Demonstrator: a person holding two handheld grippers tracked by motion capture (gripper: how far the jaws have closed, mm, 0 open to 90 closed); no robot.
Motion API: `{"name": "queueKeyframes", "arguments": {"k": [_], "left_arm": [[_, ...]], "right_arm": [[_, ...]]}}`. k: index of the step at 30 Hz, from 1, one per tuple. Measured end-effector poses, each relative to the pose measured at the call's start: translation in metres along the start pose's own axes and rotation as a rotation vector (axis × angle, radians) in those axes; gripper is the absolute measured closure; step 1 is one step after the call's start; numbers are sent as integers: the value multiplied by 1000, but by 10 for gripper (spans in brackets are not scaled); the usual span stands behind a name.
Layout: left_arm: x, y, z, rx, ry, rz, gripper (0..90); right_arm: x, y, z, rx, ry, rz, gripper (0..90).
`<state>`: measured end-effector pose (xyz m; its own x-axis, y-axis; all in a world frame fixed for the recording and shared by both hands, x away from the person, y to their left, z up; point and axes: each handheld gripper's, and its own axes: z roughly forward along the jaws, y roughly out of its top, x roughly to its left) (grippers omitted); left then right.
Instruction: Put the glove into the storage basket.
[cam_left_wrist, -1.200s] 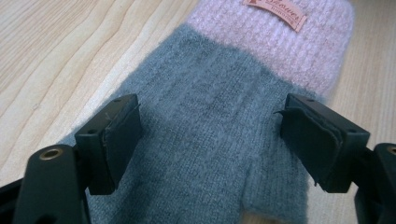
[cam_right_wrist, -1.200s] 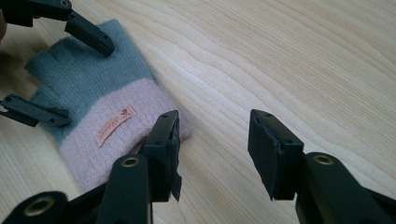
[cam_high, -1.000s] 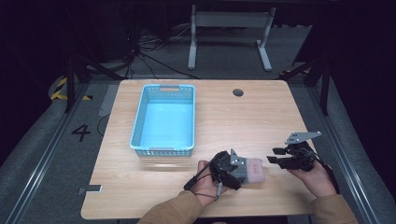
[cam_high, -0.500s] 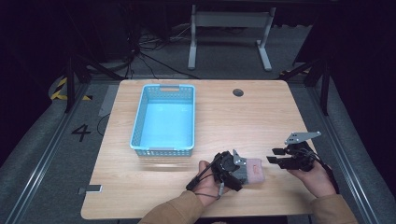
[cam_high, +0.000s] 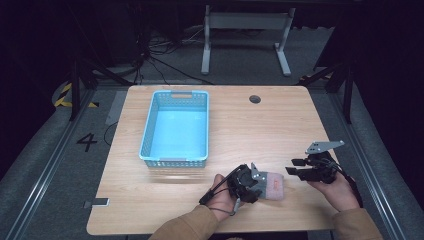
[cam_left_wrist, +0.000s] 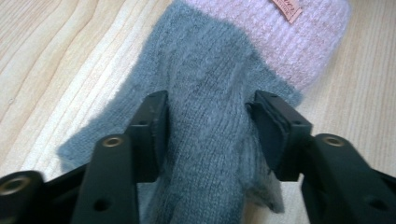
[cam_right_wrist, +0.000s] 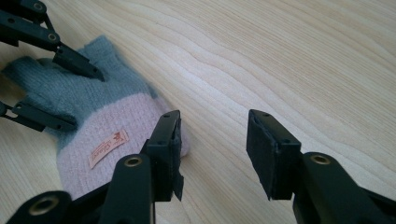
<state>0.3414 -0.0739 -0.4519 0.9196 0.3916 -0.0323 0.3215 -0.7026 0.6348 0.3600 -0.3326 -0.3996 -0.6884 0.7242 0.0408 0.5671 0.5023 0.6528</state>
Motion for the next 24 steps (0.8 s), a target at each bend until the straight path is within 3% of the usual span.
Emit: {"name": "queueKeyframes", "arguments": {"k": [5, 10, 24], "left_arm": [[0, 1, -1, 4, -20, -4, 610], [0, 1, -2, 16, -25, -7, 651], [0, 4, -15, 23, -11, 17, 692]], "right_arm": [[0, 0, 0, -2, 0, 5, 562], [0, 0, -1, -6, -2, 5, 562], [-2, 0, -2, -15, -6, 7, 568]]}}
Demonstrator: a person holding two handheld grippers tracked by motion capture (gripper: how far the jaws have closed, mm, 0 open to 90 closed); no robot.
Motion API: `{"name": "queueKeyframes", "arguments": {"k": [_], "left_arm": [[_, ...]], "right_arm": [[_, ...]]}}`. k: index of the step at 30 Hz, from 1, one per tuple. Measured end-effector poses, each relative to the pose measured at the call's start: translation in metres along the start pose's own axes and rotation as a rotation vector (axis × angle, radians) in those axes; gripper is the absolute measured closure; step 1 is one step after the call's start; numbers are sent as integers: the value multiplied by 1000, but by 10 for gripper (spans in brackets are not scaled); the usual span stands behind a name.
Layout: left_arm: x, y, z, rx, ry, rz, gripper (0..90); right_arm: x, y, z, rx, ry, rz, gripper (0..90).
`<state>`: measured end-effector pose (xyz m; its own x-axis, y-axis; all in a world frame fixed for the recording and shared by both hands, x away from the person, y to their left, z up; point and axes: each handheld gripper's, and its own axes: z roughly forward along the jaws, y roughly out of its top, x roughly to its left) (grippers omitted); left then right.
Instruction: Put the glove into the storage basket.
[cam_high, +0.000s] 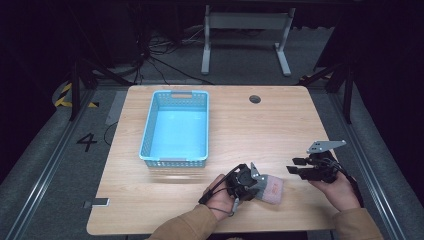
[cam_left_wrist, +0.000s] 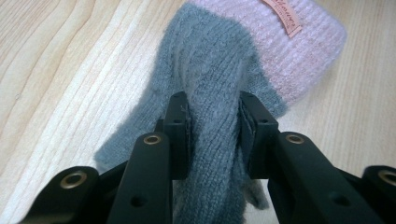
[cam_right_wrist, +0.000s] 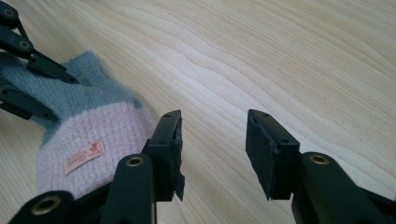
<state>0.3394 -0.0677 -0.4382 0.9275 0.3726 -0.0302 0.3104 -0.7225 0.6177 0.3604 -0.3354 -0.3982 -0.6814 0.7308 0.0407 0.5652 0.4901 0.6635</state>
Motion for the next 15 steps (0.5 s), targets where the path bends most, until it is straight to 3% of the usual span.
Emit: {"name": "queueKeyframes", "arguments": {"k": [6, 15], "left_arm": [[1, 4, -15, 9, 19, 32, 688], [9, 4, -32, -25, 44, 3, 685]], "right_arm": [[0, 2, 1, 3, 1, -1, 570], [-2, 4, 2, -1, 4, 1, 569]]}}
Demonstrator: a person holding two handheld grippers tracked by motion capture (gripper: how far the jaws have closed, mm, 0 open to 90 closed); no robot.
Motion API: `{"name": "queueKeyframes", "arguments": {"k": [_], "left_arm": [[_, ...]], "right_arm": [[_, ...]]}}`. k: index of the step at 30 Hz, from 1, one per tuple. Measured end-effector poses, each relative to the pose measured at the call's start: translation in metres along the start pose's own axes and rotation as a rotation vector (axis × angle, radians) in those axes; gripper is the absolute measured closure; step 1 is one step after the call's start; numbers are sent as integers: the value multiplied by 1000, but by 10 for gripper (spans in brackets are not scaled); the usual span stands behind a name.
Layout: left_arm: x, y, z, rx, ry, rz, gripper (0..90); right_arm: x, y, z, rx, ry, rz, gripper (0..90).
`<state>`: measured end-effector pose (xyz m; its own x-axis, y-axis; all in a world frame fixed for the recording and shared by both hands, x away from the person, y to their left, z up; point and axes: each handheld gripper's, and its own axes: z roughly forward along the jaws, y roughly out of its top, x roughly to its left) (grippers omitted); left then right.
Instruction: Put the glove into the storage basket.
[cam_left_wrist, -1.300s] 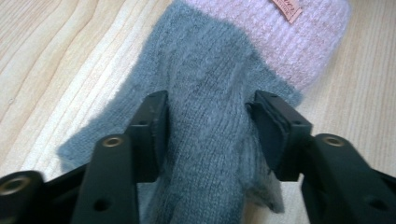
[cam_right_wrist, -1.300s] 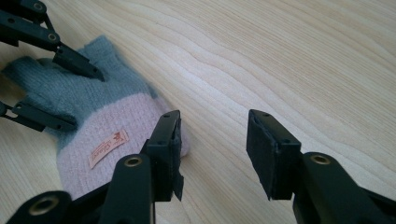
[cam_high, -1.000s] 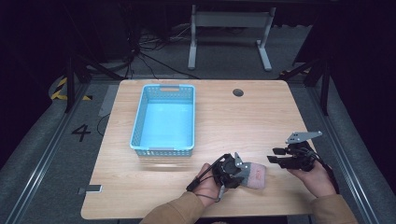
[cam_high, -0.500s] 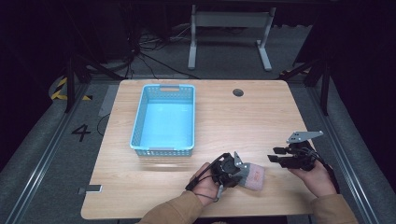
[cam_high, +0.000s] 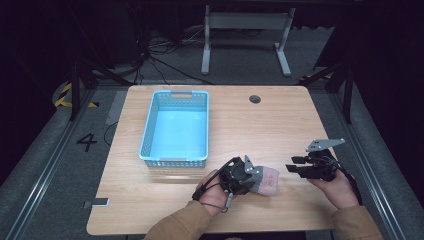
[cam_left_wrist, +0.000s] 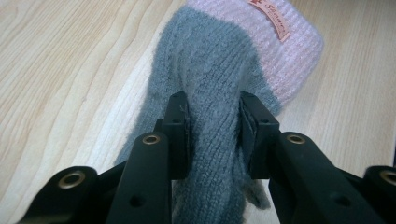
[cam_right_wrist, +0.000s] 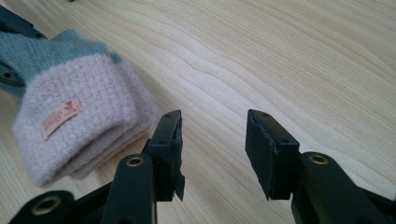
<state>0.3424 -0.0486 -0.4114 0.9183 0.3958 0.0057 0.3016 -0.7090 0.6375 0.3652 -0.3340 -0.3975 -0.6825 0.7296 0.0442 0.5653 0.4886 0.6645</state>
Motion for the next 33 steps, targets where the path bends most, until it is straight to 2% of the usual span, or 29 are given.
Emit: {"name": "queueKeyframes", "arguments": {"k": [4, 14, 17, 27, 33], "left_arm": [[5, 0, -10, -29, -9, -20, 684], [24, -3, -42, -106, 17, -66, 683], [28, -3, -51, -121, 37, -67, 683], [48, -3, -73, -176, 59, -89, 680], [57, -4, -79, -189, 68, -92, 676]], "right_arm": [[0, 1, 2, 1, 4, 1, 569], [-2, 3, 7, 7, 16, 7, 570], [-2, 2, 8, 10, 17, 9, 569], [-3, -1, 8, 13, 18, 16, 570], [-3, -4, 6, 13, 12, 26, 569]]}}
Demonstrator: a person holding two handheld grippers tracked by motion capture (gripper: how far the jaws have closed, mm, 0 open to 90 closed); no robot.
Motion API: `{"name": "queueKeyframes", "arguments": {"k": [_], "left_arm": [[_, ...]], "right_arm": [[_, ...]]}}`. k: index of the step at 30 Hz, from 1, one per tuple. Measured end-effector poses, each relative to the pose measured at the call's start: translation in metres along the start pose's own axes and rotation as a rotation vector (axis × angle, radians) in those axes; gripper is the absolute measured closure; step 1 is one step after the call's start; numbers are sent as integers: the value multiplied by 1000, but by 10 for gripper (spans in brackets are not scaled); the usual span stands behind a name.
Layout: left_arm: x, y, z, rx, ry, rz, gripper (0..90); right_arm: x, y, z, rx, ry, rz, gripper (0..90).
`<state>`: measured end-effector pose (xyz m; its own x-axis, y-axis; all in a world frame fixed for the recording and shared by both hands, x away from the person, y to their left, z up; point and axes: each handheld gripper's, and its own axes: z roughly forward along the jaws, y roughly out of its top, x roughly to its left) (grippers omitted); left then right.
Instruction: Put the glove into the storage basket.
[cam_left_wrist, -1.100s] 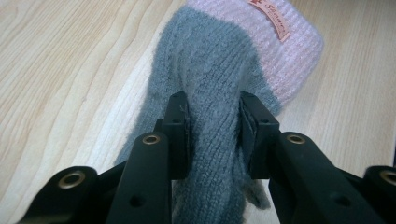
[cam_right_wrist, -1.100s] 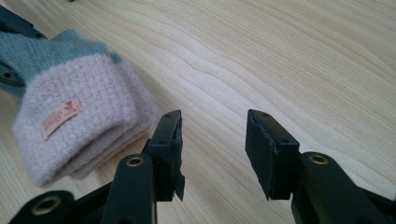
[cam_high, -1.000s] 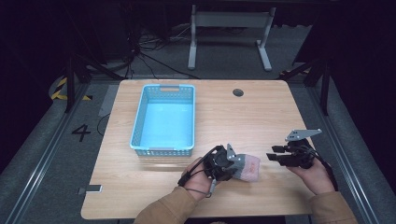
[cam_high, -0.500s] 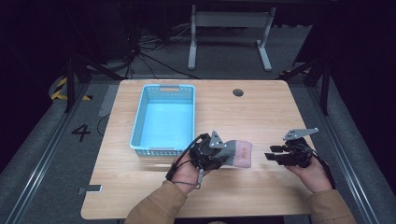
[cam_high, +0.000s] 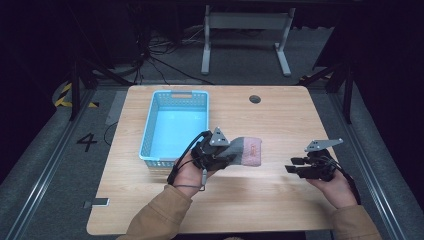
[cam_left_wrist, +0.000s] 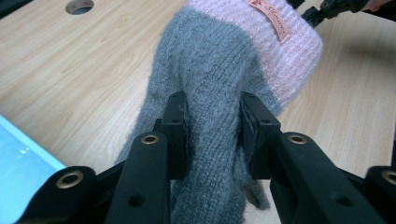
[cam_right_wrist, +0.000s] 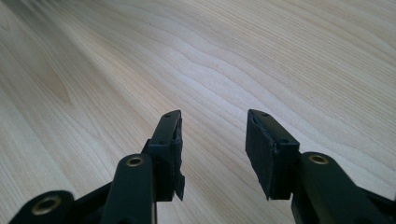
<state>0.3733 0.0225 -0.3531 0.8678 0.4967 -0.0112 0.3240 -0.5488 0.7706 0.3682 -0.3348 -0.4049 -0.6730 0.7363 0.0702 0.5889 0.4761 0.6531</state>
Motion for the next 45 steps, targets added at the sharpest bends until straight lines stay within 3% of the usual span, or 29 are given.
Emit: {"name": "queueKeyframes", "arguments": {"k": [13, 24, 33, 37, 42, 45], "left_arm": [[28, -4, -14, -26, 25, -43, 672], [55, -14, -37, -32, 76, -86, 672], [73, -24, -50, -53, 109, -84, 669], [85, -27, -53, -43, 128, -102, 669], [99, -29, -53, -24, 166, -96, 668], [105, -30, -51, -12, 166, -109, 667]], "right_arm": [[0, -5, -2, 10, -6, 7, 568], [1, 2, 5, 16, 7, -8, 567], [3, 4, 11, 25, 14, -13, 566], [4, 3, 10, 25, 11, -10, 566], [1, -2, 8, 29, 4, 4, 565], [1, -3, 7, 29, 1, 9, 564]]}}
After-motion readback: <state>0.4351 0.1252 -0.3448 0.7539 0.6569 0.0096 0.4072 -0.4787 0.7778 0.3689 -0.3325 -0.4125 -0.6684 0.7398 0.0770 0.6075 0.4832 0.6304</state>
